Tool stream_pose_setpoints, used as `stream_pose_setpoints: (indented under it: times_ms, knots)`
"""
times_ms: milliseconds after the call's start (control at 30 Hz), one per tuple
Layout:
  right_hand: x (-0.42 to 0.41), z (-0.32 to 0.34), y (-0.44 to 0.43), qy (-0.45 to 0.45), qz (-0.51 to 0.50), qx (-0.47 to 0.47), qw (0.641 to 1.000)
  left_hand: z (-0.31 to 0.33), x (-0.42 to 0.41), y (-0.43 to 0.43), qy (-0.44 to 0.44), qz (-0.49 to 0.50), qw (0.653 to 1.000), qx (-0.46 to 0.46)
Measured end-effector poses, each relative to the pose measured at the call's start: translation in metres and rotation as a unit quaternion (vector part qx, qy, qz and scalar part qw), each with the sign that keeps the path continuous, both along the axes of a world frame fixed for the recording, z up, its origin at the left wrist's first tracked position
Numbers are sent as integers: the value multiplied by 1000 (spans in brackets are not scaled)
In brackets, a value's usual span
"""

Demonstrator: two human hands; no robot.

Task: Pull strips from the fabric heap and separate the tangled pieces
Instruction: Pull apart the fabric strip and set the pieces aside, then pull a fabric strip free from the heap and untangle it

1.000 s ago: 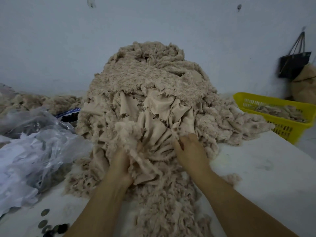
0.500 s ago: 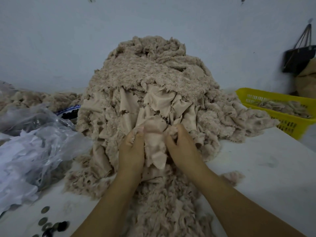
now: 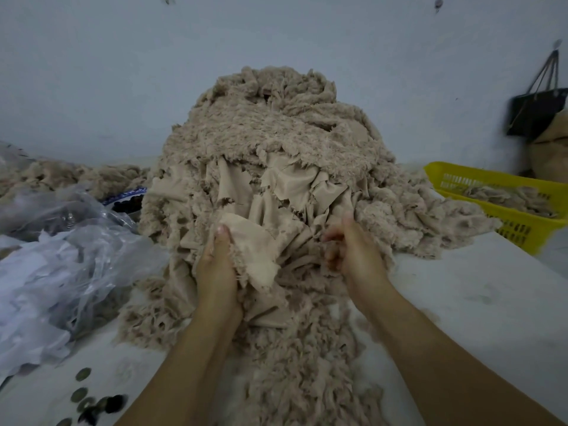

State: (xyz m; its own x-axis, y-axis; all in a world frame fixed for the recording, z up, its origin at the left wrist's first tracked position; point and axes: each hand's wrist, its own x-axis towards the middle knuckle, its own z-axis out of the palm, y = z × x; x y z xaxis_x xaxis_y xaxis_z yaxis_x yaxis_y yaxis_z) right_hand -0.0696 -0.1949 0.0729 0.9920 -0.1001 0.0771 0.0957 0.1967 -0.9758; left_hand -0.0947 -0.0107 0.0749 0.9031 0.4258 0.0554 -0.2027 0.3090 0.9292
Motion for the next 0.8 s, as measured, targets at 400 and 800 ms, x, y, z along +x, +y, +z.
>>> stream_pose_setpoints:
  times_ms: [400, 800]
  knots:
    - [-6, -5, 20, -35, 87, -95, 991, 5, -10, -16, -21, -89, 993, 72]
    - [-9, -5, 17, -103, 95, -217, 966, 10, -14, -11, 21, -146, 980, 130]
